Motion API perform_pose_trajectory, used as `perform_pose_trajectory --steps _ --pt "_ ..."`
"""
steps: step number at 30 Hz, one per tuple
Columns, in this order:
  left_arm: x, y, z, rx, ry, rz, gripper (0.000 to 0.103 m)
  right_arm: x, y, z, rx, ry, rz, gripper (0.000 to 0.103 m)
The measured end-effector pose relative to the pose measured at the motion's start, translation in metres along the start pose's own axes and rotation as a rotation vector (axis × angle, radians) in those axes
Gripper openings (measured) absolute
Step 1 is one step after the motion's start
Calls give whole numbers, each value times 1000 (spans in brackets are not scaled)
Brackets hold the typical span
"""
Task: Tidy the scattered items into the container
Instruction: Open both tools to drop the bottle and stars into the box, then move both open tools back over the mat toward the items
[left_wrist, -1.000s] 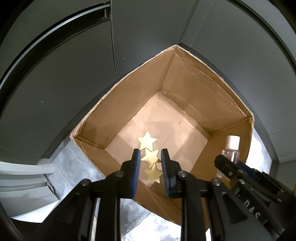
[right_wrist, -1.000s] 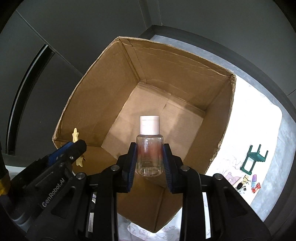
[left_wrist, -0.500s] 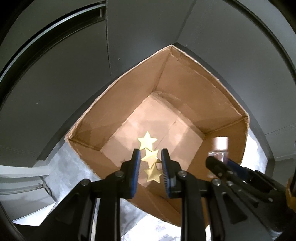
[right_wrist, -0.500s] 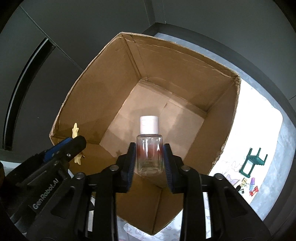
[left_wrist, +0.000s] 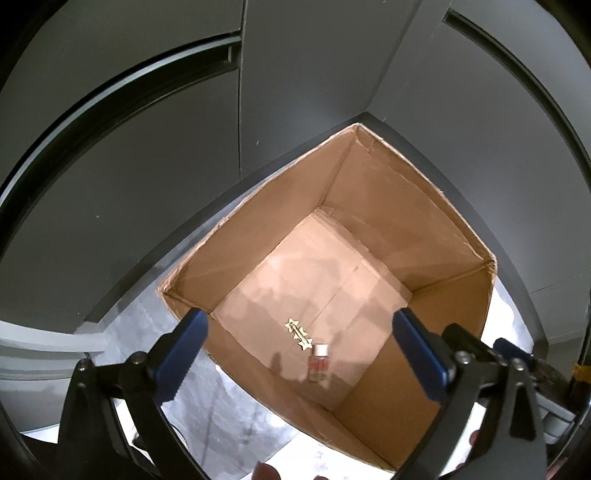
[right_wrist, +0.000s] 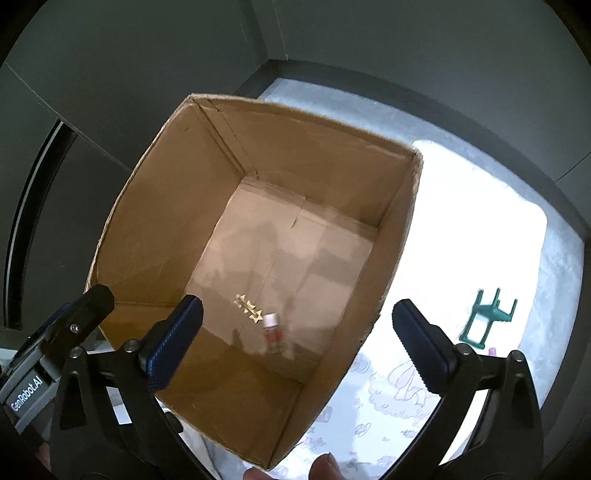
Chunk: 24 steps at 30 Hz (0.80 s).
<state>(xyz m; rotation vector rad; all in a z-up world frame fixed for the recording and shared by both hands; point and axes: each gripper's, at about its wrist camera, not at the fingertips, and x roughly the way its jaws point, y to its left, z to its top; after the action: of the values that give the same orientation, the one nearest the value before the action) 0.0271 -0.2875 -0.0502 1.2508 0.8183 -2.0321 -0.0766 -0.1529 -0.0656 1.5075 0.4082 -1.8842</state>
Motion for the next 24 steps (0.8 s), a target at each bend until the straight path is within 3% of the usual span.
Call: perform_pose_trajectory --steps 9,18,24 --pt "-6 -1 -1 10 7 -5 103 -13 -4 -3 -9 -35 -12 103" --pt "-12 -38 -16 175 -18 -11 103 -44 -42 -31 12 -60 -66 103" --pt "-10 -73 -39 291 35 -48 103 -66 -72 -54 33 -72 -109 103"
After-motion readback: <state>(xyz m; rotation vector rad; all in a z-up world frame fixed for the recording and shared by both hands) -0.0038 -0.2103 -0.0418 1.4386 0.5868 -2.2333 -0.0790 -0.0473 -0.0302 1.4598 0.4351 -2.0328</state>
